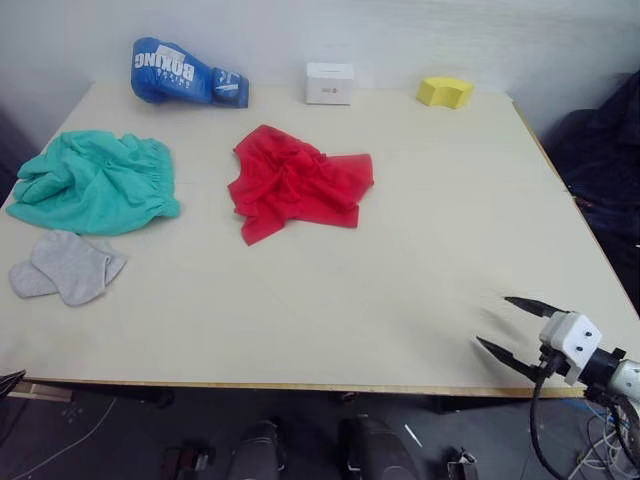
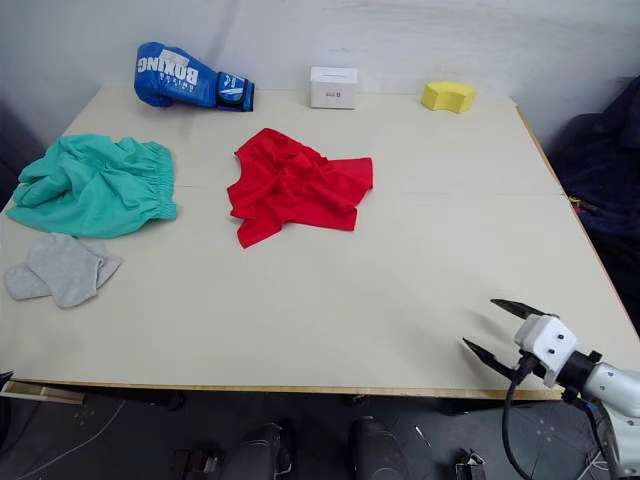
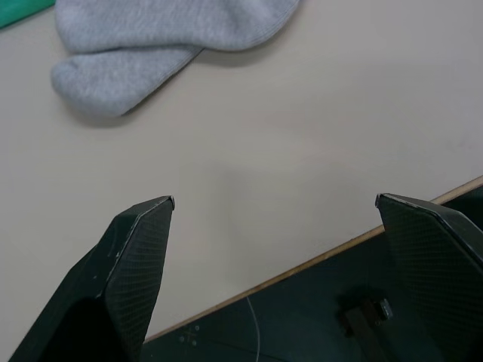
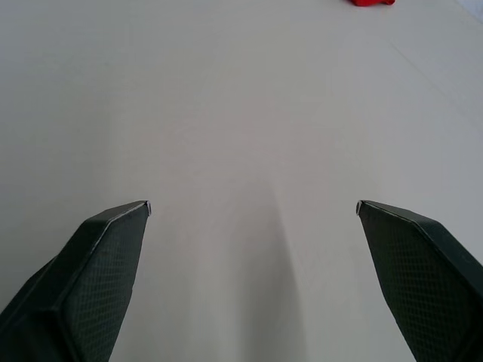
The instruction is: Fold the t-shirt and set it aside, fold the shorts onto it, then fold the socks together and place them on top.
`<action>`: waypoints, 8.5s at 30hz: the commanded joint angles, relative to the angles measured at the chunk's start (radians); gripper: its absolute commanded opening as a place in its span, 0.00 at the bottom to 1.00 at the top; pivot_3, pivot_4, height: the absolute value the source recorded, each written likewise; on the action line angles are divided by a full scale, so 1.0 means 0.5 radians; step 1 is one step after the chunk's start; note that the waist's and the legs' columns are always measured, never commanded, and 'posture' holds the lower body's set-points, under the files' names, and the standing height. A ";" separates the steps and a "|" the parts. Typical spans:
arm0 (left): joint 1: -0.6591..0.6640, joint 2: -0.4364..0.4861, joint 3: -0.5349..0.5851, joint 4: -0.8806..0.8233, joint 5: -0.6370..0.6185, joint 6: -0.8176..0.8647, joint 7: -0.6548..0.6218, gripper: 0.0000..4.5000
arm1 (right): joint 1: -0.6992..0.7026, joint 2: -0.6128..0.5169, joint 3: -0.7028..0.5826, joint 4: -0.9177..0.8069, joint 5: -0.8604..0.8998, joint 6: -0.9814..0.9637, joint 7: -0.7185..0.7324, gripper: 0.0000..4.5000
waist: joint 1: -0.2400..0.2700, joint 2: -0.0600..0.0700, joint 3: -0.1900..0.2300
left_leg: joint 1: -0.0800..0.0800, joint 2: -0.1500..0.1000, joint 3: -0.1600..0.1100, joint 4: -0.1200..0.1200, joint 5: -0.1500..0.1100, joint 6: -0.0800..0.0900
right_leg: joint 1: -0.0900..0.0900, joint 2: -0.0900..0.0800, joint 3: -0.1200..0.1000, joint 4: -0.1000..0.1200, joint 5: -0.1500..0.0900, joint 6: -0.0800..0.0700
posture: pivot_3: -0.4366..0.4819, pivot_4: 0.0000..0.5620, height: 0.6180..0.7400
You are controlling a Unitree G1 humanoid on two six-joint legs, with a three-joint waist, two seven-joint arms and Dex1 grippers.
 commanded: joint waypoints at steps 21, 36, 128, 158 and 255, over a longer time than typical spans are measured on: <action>-1.912 -0.562 -1.711 -0.887 0.382 1.235 0.723 1.00 | -1.963 0.387 1.114 0.635 -0.832 0.686 -0.158 0.99 | 0.011 0.005 0.003 | -0.006 0.003 0.009 0.017 0.019 0.006 | -0.006 0.007 -0.005 0.025 0.012 0.028 | 0.48 0.27 1.00; -2.776 -1.078 -2.128 0.703 1.069 0.670 1.086 1.00 | -2.193 0.645 1.109 1.027 -0.953 0.607 -0.419 0.99 | 0.054 0.004 0.004 | -0.034 0.001 0.018 0.059 0.024 0.002 | -0.034 0.006 0.004 0.061 0.013 0.042 | 0.48 0.27 1.00; -0.541 -0.117 -0.828 -1.431 -0.055 0.977 -0.284 0.00 | -0.492 -0.708 0.706 -0.857 0.138 1.091 0.638 0.01 | 0.011 0.005 0.005 | -0.013 0.014 0.016 0.045 0.000 -0.001 | -0.017 0.004 0.002 0.047 0.004 0.025 | 0.48 0.27 1.00; -3.556 -0.334 -1.454 0.308 0.826 -0.904 1.213 0.00 | -2.355 -0.318 0.308 0.845 -0.748 -0.400 -1.112 0.01 | 0.064 0.006 0.012 | -0.061 0.027 0.092 0.064 -0.014 0.009 | -0.084 -0.005 -0.050 0.048 0.016 0.044 | 0.48 0.27 1.00; -1.661 -0.160 -1.540 -0.796 0.131 1.509 -0.476 0.90 | -0.315 -0.291 0.013 -0.679 0.629 2.176 0.168 0.61 | 0.064 0.004 0.013 | -0.006 0.032 0.108 0.088 -0.043 0.034 | -0.031 -0.030 -0.051 0.053 0.012 0.041 | 0.48 0.27 1.00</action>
